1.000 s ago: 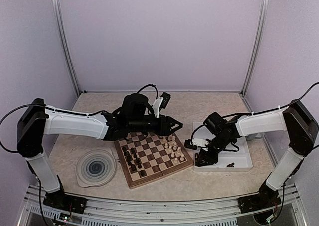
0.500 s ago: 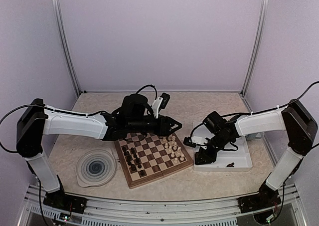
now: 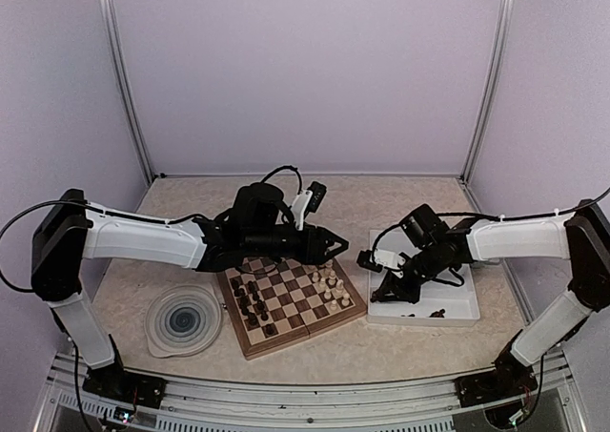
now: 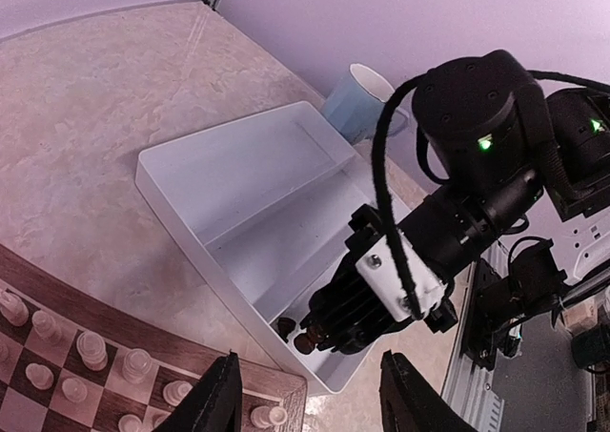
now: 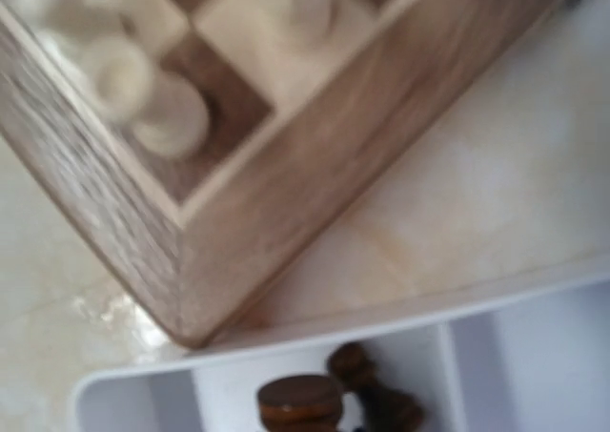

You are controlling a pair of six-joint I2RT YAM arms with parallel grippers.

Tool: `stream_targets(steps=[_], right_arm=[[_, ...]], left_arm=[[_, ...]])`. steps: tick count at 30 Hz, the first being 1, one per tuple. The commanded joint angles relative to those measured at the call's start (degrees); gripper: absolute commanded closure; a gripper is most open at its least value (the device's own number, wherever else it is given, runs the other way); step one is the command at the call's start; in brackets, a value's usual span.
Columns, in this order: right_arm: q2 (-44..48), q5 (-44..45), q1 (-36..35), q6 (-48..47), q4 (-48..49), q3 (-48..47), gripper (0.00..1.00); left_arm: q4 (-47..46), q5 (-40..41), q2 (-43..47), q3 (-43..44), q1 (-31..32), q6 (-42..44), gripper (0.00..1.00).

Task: Set up the chess pieces on the board
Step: Pick up the chess pile from the storage box.

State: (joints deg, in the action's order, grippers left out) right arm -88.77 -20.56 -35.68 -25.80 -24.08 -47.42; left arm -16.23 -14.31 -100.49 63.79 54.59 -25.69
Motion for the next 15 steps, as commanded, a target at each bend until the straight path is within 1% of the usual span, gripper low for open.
stream_targets(steps=[1, 6, 9, 11, 13, 15], right_arm=[[5.0, -1.6, 0.3, -2.7, -0.4, 0.1, 0.85], [7.0, -3.4, 0.4, -5.0, -3.9, -0.4, 0.84], [4.2, -2.4, 0.3, -6.9, -10.3, -2.8, 0.85], [3.4, -0.7, 0.4, -8.5, -12.9, -3.7, 0.86], [3.3, 1.4, 0.4, -9.9, -14.2, -3.1, 0.84], [2.6, 3.5, 1.0, -10.6, -14.6, -2.2, 0.80]], left_arm=[[0.0, -1.7, -0.9, 0.3, 0.4, -0.3, 0.50], [1.6, -3.0, -1.8, 1.4, 0.6, 0.6, 0.50], [2.0, -3.3, -2.3, 1.5, 0.7, 0.6, 0.50], [2.0, -3.2, -2.1, 1.3, 0.6, 0.5, 0.50], [2.0, -2.9, -1.6, 0.9, 0.7, 0.5, 0.50], [2.0, -2.6, -1.2, 0.5, 0.6, 0.6, 0.50]])
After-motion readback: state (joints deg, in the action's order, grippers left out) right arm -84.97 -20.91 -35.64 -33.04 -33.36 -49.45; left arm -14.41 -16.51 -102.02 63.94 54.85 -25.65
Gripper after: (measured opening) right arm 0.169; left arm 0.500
